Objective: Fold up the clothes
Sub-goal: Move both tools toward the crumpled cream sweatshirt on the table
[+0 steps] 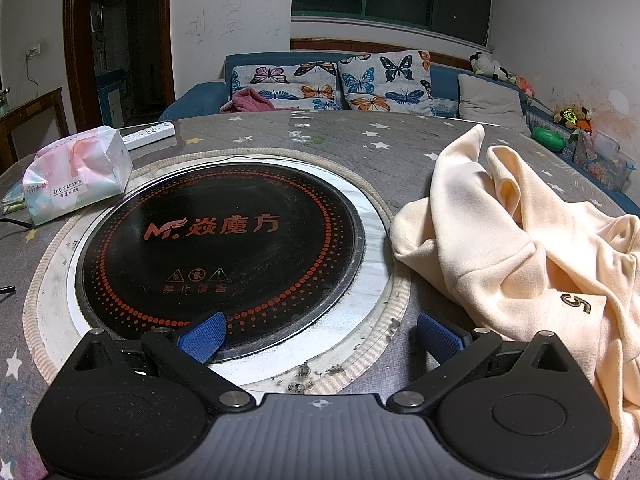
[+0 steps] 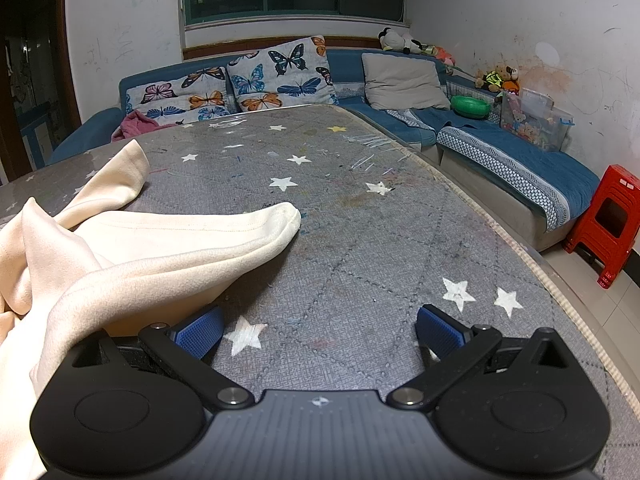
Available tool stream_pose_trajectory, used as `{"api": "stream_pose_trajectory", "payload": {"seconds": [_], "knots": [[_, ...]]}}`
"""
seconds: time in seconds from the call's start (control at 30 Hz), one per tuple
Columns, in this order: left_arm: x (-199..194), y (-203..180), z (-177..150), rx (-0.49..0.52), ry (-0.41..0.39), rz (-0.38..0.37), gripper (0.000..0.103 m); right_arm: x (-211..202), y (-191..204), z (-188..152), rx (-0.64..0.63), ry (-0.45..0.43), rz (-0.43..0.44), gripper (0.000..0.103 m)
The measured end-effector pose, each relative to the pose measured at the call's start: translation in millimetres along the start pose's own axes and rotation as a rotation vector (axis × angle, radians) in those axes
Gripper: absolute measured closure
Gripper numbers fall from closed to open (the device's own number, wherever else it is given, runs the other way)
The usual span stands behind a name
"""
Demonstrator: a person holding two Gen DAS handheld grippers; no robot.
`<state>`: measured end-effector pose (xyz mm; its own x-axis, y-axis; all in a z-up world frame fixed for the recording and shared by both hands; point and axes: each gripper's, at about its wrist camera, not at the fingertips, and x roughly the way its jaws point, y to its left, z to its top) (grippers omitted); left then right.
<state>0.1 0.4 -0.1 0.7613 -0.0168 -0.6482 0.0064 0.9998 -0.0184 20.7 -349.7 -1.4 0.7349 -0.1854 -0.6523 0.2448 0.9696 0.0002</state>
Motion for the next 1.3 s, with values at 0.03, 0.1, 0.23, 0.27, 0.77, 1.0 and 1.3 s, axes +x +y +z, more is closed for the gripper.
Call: {"api": "stream_pose_trajectory", "payload": {"seconds": [0.03, 0.1, 0.23, 0.27, 0.77, 1.0, 1.3], "knots": [[0, 0, 0, 0.001, 0.0, 0.001, 0.0, 0, 0, 0, -0.001, -0.001, -0.002, 0.0], [0, 1, 0, 0.001, 0.0, 0.003, 0.0, -1, 1, 0, -0.003, -0.002, -0.005, 0.0], [-1, 1, 0, -0.004, 0.003, 0.003, 0.0, -8, 4, -2, -0.008, -0.005, -0.012, 0.0], [-3, 1, 1, -0.008, 0.007, 0.003, 0.0, -11, 4, -3, -0.009, -0.006, -0.015, 0.0], [-44, -6, -10, -0.01, 0.026, 0.064, 0.0, -74, 4, -28, -0.043, -0.02, 0.035, 0.0], [-73, -17, -16, -0.018, 0.051, 0.054, 0.0, -104, 19, -44, -0.094, -0.033, 0.082, 0.0], [-96, -29, -26, -0.049, 0.073, 0.069, 0.0, -130, 32, -62, -0.092, -0.019, 0.135, 0.0]]}}
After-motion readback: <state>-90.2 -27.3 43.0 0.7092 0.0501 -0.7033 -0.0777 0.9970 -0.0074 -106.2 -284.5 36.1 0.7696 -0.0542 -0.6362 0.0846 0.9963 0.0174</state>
